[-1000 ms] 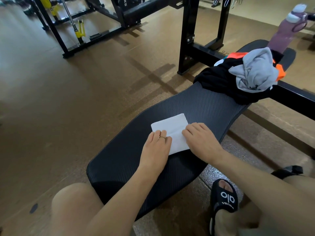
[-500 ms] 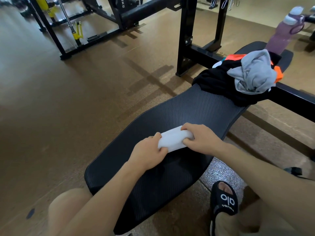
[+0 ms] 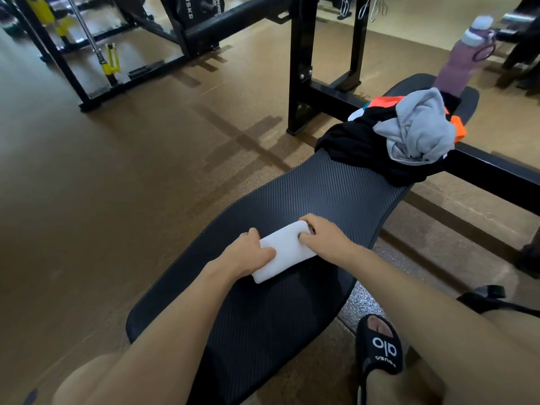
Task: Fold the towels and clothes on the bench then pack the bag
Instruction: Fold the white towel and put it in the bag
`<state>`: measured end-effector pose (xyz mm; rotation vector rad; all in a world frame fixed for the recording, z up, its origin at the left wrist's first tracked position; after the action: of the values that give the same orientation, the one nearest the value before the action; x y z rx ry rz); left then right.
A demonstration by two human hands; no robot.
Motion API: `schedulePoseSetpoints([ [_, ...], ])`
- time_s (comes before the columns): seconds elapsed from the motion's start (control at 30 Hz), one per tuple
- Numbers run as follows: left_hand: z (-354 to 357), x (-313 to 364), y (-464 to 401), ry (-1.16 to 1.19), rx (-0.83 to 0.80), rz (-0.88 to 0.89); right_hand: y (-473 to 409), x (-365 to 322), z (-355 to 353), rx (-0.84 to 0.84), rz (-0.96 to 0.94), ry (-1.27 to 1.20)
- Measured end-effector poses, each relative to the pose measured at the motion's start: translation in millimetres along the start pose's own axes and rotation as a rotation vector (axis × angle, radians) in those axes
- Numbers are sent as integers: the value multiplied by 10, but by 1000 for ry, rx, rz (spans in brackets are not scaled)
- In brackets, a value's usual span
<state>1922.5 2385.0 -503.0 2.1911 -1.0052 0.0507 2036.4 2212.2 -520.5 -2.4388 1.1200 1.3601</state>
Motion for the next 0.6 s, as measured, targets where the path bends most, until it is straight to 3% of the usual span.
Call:
schedulePoseSetpoints([
  [0.33,456,174,561,-20,-92,27,567,84,-61,-43,33,-20],
  [0.43,529,213,778,-90,-37,83,816,57,-92,-82,52,17],
  [0.6,369,571,1140,-265,128,327,1294,-165,-513,-154,-25,202],
])
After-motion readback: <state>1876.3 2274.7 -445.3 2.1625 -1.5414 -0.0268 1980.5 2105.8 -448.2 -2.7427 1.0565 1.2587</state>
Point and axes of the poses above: each hand's wrist, its own y-axis away from the middle knuckle, its own z-axis out of the palm, x = y × z, the point moved 1 cm from there along -y, towards the middle knuckle, and after that the axes turned 7 degrees about -z, right-handed, at the moved point
